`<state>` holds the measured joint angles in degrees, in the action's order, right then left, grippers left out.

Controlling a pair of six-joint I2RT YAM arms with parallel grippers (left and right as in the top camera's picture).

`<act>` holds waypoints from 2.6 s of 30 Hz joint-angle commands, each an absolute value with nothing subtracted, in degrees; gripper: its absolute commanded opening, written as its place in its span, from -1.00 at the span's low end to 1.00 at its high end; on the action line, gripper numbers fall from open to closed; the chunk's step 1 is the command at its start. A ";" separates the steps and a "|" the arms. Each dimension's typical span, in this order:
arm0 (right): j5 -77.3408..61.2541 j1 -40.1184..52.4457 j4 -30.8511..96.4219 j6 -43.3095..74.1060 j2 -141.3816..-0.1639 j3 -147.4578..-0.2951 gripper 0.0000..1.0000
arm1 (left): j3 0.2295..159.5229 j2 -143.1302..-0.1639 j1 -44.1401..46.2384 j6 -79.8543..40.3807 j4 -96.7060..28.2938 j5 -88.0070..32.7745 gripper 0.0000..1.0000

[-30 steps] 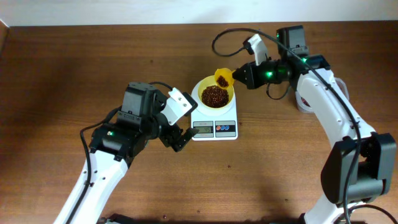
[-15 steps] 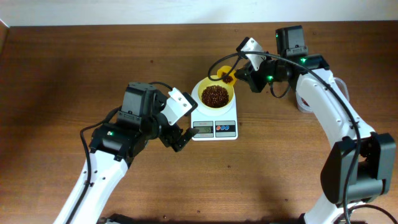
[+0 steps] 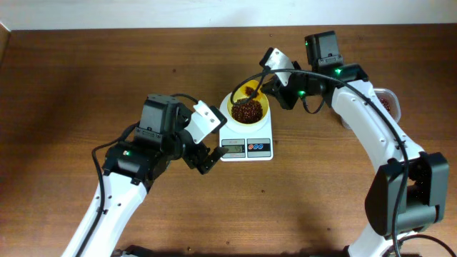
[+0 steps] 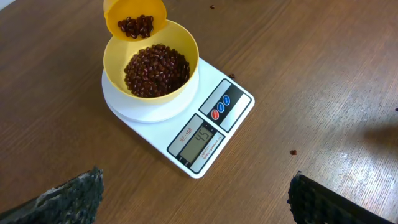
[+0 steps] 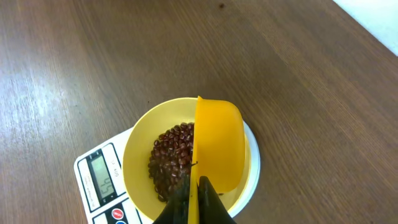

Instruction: Scoop item into bowl and weigh 50g on scale

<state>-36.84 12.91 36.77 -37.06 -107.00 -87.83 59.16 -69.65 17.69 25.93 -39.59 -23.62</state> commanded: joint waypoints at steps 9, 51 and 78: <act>-36.80 13.54 38.26 -38.57 -107.24 -87.96 -0.92 | 58.94 -69.08 17.45 26.68 -39.53 -24.23 0.97; -35.29 13.47 39.90 -36.62 -107.26 -87.96 -0.92 | 58.96 -69.10 17.45 26.68 -39.55 -24.23 0.97; -35.22 13.43 42.15 -38.48 -107.26 -87.96 -0.92 | 58.94 -69.10 17.45 26.68 -39.57 -24.23 0.98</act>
<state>-35.31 12.97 43.59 -36.51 -107.02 -87.83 59.16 -69.65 17.69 25.96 -39.64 -23.62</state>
